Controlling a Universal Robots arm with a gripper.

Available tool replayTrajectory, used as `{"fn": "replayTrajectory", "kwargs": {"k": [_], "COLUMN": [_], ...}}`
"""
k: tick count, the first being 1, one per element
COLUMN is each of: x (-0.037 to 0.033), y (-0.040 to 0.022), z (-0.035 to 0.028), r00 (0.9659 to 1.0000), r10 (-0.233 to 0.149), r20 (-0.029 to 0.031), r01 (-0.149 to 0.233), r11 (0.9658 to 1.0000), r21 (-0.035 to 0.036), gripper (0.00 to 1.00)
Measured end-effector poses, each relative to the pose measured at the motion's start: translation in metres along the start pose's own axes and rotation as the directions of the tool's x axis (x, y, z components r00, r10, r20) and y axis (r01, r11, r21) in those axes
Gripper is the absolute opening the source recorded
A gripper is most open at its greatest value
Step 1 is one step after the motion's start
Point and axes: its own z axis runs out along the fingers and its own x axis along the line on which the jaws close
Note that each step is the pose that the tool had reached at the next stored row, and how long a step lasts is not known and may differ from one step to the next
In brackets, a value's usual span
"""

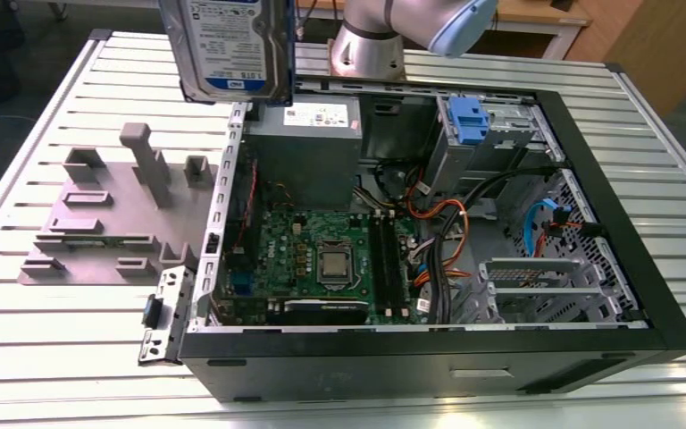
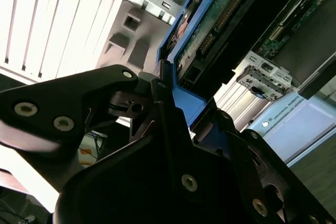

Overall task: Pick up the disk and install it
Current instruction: 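Pick up the disk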

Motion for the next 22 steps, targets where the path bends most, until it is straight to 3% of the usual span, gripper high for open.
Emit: {"fn": "replayTrajectory", "kwargs": {"k": [9,22], "x": [-0.0003,-0.0004], "y": [-0.0156,-0.0180], "z": [-0.0004,-0.0005], "r00": [1.0000,1.0000], "r10": [0.000,0.000], "r20": [0.0000,0.0000], "r01": [0.000,0.000], "r11": [1.0000,1.0000], "r21": [0.0000,0.0000], "gripper": [0.36,0.36]}}
